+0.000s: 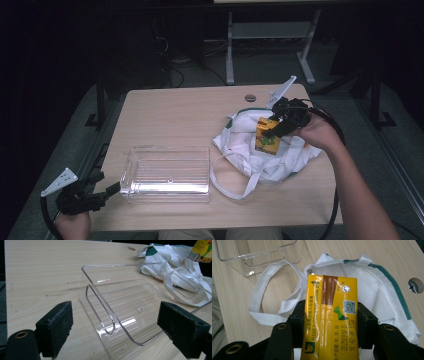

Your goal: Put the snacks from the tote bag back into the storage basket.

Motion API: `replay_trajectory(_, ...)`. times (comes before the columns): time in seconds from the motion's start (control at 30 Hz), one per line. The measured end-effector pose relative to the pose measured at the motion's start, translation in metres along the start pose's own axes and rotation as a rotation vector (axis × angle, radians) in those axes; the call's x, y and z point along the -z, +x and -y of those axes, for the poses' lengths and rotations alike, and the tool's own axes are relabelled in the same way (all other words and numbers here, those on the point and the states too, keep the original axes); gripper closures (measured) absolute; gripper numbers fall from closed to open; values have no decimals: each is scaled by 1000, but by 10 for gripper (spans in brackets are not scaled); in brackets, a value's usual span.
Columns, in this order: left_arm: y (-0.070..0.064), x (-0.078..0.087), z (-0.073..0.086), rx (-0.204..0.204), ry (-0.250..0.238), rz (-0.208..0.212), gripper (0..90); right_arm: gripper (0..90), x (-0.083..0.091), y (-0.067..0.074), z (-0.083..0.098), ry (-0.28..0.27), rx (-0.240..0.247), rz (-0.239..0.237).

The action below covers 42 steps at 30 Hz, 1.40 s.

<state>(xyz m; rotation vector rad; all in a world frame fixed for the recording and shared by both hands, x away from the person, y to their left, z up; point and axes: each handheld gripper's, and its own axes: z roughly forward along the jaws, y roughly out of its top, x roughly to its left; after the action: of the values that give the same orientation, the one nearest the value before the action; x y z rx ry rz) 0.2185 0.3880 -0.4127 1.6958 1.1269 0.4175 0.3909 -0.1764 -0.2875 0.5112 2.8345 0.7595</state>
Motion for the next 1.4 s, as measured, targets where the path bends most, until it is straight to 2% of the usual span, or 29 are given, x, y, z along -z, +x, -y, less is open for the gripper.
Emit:
replay_trajectory(0.5, 0, 0, 0, 7, -3, 1, 127, 519, 12, 15, -11, -19, 15, -14)
replay_trajectory(0.8, 1, 0, 1, 9, -2, 3, 128, 519, 10, 24, -18, -30, 36, -35)
replay_trajectory(1.4, 2, 1, 0, 8, -5, 1, 127, 519, 6, 43, -44, -42, 100, -63)
